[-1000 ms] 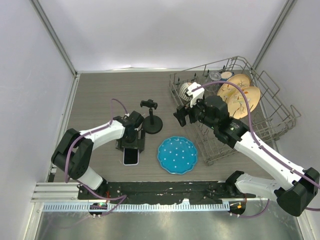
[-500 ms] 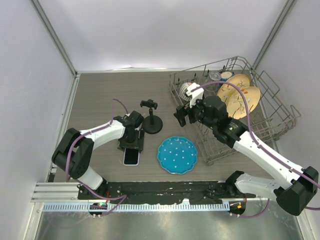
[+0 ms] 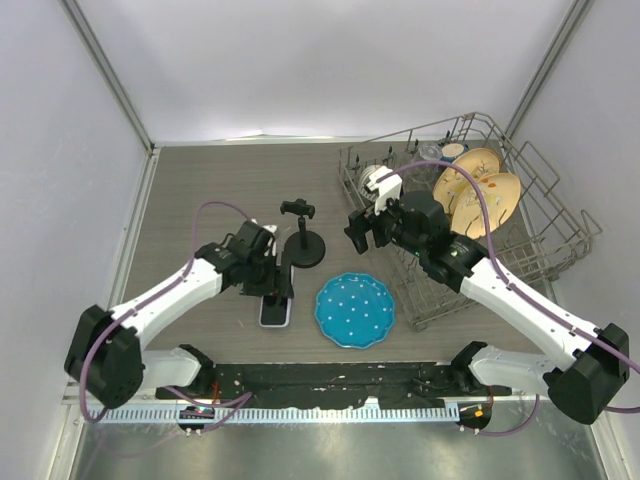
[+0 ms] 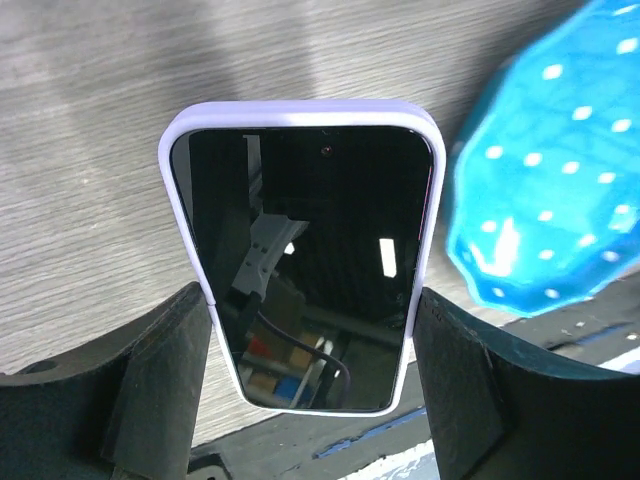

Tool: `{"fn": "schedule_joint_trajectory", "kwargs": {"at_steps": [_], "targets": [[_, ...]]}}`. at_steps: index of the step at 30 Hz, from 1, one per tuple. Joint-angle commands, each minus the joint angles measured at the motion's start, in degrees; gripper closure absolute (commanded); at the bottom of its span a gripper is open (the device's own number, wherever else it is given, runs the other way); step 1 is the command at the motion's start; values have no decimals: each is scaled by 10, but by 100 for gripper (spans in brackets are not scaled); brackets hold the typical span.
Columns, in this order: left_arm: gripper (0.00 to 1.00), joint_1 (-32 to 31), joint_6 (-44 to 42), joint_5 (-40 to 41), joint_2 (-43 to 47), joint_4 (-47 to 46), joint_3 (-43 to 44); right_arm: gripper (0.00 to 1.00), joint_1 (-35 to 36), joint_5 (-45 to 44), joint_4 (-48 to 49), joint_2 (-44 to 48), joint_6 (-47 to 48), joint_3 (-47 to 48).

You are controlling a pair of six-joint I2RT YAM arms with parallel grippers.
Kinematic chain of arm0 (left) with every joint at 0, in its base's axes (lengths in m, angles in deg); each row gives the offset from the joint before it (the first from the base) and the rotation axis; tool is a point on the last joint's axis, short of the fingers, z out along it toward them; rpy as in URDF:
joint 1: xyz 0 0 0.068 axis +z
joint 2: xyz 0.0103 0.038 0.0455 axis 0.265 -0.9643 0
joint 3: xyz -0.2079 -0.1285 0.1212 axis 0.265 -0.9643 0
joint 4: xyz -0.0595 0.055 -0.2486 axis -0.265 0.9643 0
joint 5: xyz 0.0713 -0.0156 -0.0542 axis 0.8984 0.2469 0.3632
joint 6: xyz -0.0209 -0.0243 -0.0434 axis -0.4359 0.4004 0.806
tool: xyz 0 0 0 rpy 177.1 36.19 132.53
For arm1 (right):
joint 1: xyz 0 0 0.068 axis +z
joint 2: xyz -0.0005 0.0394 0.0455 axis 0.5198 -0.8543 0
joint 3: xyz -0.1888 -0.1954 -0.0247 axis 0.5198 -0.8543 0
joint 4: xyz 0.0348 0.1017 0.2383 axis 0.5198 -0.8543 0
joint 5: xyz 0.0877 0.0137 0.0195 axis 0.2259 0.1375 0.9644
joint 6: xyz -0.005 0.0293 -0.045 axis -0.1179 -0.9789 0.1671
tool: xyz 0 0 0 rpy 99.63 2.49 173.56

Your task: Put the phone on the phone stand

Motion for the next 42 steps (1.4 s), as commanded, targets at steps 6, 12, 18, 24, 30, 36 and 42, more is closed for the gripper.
{"fn": "schedule_joint_trajectory", "kwargs": {"at_steps": [6, 12, 18, 24, 30, 36, 42], "targets": [[100, -1, 15, -66, 219, -75, -2, 11, 3, -3, 78, 31, -40, -16], [100, -1, -23, 30, 394, -115, 8, 12, 3, 51, 115, 62, -39, -38], [100, -1, 9, 182, 387, -163, 55, 16, 112, 22, 207, 61, -45, -55], [100, -1, 31, 248, 321, -132, 134, 16, 234, -15, 271, -10, -67, -18], [100, -1, 72, 225, 307, -184, 102, 16, 243, -143, 295, -75, -162, 8], [100, -1, 87, 199, 301, -173, 102, 26, 244, -90, 350, -98, -185, -2], [100, -1, 119, 171, 294, -184, 89, 32, 244, -74, 373, -107, -207, -11]]}}
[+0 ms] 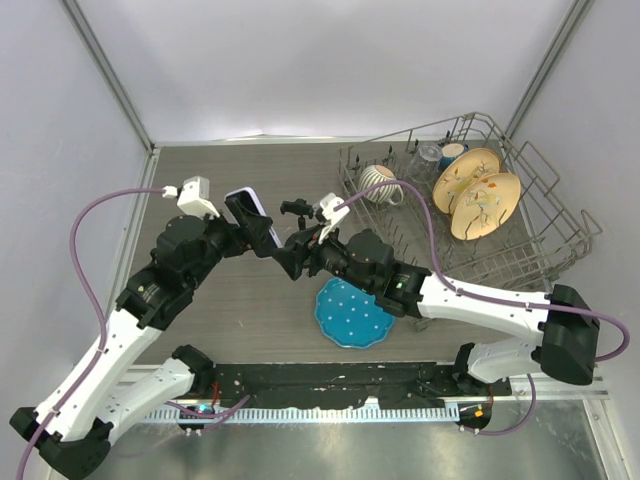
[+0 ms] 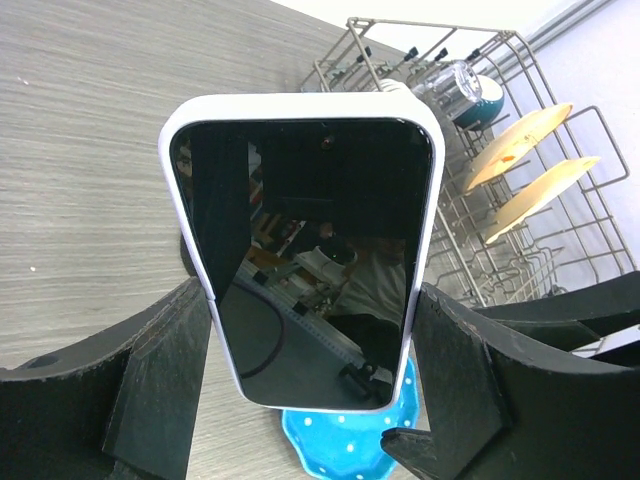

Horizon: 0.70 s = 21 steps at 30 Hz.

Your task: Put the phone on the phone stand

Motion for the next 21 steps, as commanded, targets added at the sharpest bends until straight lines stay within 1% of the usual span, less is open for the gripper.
{"fn": "schedule_joint_trajectory", "kwargs": {"at_steps": [1, 5, 7, 11, 12, 14, 15, 17, 18, 19, 20, 21], "targets": [[100, -1, 35, -31, -3, -84, -6, 33, 2, 16, 52, -6, -31, 18], [100, -1, 57, -69, -21, -103, -7, 37, 2, -10, 48, -14, -44, 20], [100, -1, 70, -82, -32, -114, -8, 41, 2, -19, 37, -19, -53, 27], [100, -1, 84, -113, -50, -119, -1, 49, 3, -9, 25, -30, -58, 38], [100, -1, 87, -119, -52, -122, 2, 56, 2, -15, 25, -27, -58, 36], [100, -1, 94, -127, -57, -129, 2, 64, 2, -35, 25, -23, -68, 32], [100, -1, 95, -151, -57, -136, -1, 79, 1, -37, 29, -21, -69, 21], [100, -1, 95, -169, -59, -144, -2, 94, -1, -36, 54, -13, -72, 6], [96, -1, 95, -191, -59, -152, -6, 99, -2, -33, 61, -10, -72, -10], [89, -1, 95, -200, -58, -159, -9, 99, -4, -24, 77, -3, -73, -17], [66, -1, 95, -210, -57, -166, -12, 99, -8, -11, 83, 1, -70, -23], [50, -1, 96, -223, -54, -182, -20, 99, -9, -6, 89, 7, -70, -35]]}}
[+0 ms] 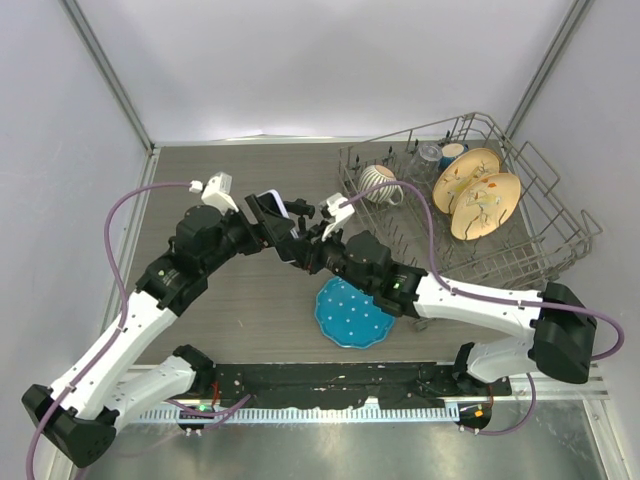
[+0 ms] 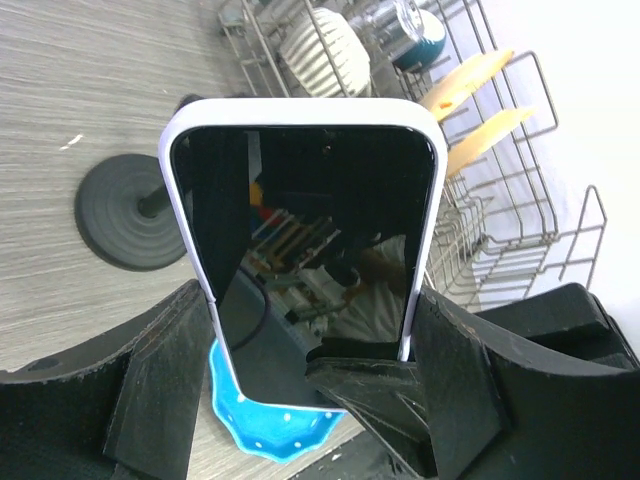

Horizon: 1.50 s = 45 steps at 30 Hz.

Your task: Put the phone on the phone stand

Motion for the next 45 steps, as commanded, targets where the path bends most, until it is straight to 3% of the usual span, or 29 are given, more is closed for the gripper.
{"fn": "schedule_joint_trajectory", "kwargs": {"at_steps": [1, 5, 15, 18, 22, 23, 24, 26, 30, 36, 38, 40, 42, 45], "targets": [[22, -6, 24, -102, 12, -127, -6, 99, -3, 31, 82, 34, -5, -30], [3, -6, 18, -107, 19, -129, -5, 99, -8, 41, 116, 85, 11, -67], [3, -6, -61, -163, -1, -51, 65, 99, -49, 33, 124, 173, 32, -139], [2, -4, -102, -253, -10, -71, 72, 99, -85, 81, 124, 201, 11, -157], [0, 8, -102, -356, -43, -75, 97, 99, -174, 236, 149, 258, -19, -185], [0, 15, -77, -380, -47, -107, 92, 99, -190, 332, 151, 265, -25, -185], [0, 28, -65, -414, -46, -130, 86, 99, -202, 367, 151, 271, -26, -184], [0, 45, -30, -436, -36, -199, 64, 99, -219, 403, 154, 300, -32, -194], [1, 49, -25, -456, -26, -249, 45, 99, -226, 441, 228, 341, -64, -225], [0, 50, 80, -524, -61, -406, 32, 99, -226, 534, 355, 290, -163, -216], [5, 50, 123, -545, -69, -509, 22, 99, -226, 533, 382, 276, -177, -217], [18, 49, 171, -556, -83, -578, 17, 99, -226, 527, 390, 270, -183, -218], [31, 46, 182, -565, -92, -591, 20, 99, -226, 515, 398, 267, -183, -223], [42, 37, 181, -573, -101, -583, 20, 99, -226, 488, 404, 267, -181, -230]]}}
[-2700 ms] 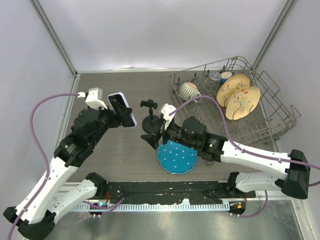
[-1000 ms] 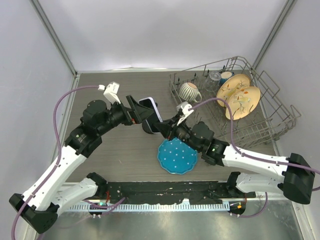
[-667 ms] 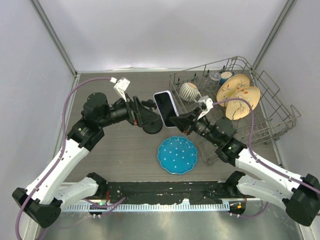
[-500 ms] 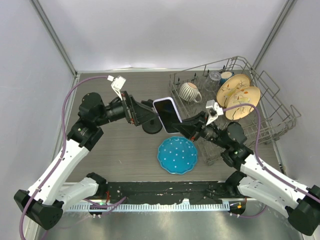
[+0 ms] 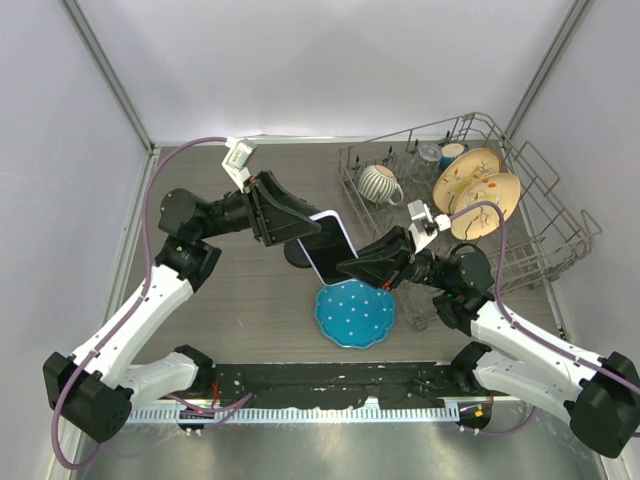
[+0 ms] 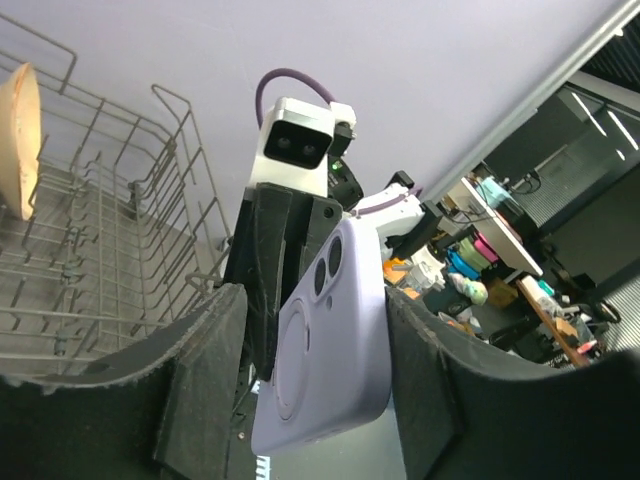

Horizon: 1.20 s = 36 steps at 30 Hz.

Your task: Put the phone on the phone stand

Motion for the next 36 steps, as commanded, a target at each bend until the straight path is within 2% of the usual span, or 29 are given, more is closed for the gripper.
{"fn": "schedule_joint_trajectory", "kwargs": {"at_steps": [1, 3, 5, 7, 8, 10, 12, 14, 20, 28, 36], "targets": [[45, -11, 42, -39, -7, -86, -1, 99, -2, -31, 104, 4, -19, 1], [56, -19, 28, -30, -4, -75, -2, 99, -2, -31, 103, -5, -20, 5], [59, -24, -5, -22, 3, -39, 2, 99, -2, -34, 103, -20, -21, 7], [54, -30, -31, -6, 8, 14, 11, 99, -2, -37, 104, -32, -21, 9], [46, -32, -65, 1, 16, 33, 16, 99, -2, -42, 105, -34, -19, 10], [40, -36, -97, 22, 24, 83, 22, 99, -2, -50, 105, -37, -17, 8], [38, -37, -133, 44, 35, 127, 25, 99, -2, -56, 106, -38, -14, 7], [42, -37, -146, 53, 38, 144, 26, 99, -2, -68, 105, -38, -11, 4], [51, -37, -143, 56, 27, 143, 28, 99, -2, -68, 100, -47, -9, 6], [55, -37, -118, 56, 15, 119, 34, 99, -2, -57, 99, -58, -10, 13], [83, -37, -103, 73, 28, 105, 31, 99, -2, -66, 65, -59, -11, 18]]}}
